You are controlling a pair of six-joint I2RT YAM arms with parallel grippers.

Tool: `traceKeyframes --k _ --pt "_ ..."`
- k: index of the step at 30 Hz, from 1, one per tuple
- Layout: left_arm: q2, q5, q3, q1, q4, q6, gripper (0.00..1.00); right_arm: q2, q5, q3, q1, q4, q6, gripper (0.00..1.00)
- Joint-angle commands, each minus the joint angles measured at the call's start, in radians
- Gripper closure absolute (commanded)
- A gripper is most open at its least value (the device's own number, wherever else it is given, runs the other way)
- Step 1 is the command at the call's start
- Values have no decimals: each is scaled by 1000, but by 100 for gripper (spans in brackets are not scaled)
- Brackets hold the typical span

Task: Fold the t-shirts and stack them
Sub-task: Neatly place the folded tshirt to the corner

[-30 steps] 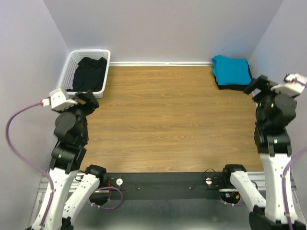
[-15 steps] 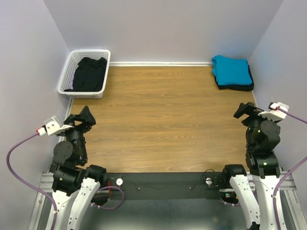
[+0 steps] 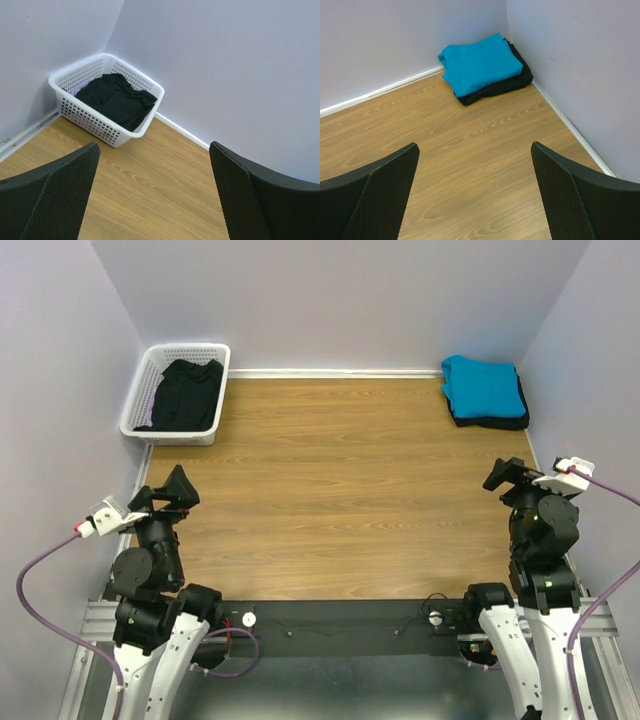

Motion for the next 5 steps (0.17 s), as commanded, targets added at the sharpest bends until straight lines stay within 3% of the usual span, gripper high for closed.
traceKeyframes --k 1,5 --pt "3 -25 -17 1 40 -11 1 -13 -15 -17 8 27 -12 0" --pt "28 -25 -14 -1 40 -8 1 -5 -31 -22 8 38 -3 0"
